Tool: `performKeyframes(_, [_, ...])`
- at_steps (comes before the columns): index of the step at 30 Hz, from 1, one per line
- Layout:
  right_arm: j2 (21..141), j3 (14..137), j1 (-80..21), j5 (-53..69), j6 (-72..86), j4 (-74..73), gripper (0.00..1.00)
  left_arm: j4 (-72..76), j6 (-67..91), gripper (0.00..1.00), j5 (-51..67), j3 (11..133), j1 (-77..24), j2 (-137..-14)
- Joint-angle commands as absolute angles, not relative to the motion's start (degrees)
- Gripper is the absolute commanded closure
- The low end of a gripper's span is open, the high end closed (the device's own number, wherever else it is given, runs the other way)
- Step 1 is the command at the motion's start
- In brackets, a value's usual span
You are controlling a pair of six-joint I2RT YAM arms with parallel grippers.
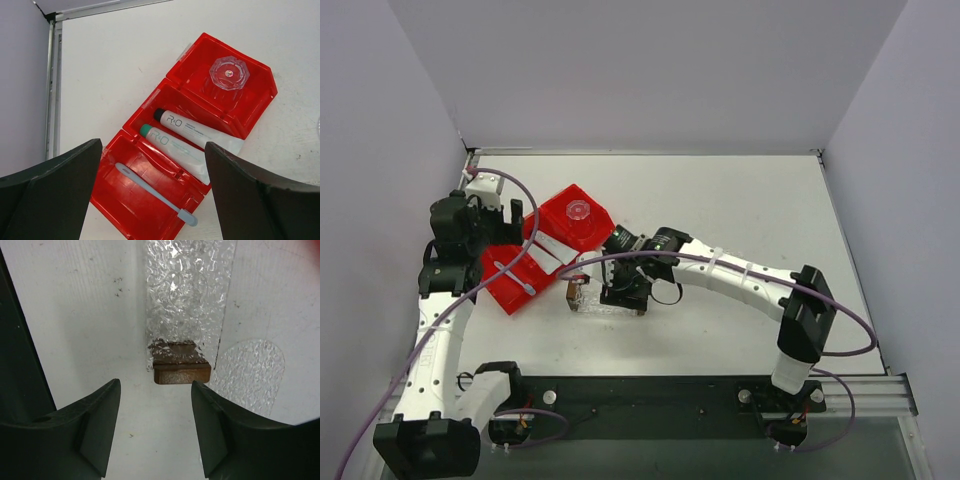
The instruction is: Prepare toiletry sets of a toothbrush and toothpaste on the tray
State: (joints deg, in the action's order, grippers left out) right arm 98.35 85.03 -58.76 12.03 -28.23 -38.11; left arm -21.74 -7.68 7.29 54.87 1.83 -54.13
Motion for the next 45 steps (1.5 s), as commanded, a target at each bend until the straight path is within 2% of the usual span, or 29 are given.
performKeyframes(1, [101.16,88.41,-60.20,10.99,-29.18,-39.82,0.48,-22.15,-6.24,0.05,8.79,55.90,4.48,-53.26])
performKeyframes(10, [106.26,88.68,-61.00,7.83,-28.39,-36.65,0.56,-21.97,-5.45,0.05,10.90,55.99,6.24,-53.17])
performKeyframes(33, [114.43,89.47,-61.08,6.68,-27.95,-34.28,0.62,-21.09,-5.63,0.05,12.04,54.84,7.30,-52.82])
performKeyframes(36, [115.13,89.74,-61.08,6.16,-27.86,-34.10,0.65,-21.27,-5.63,0.05,12.30,54.84,7.30,-52.65])
performKeyframes(45, [111.80,89.03,-61.00,2.82,-27.42,-34.45,0.85,-21.36,-5.71,0.05,12.66,54.84,7.47,-52.29])
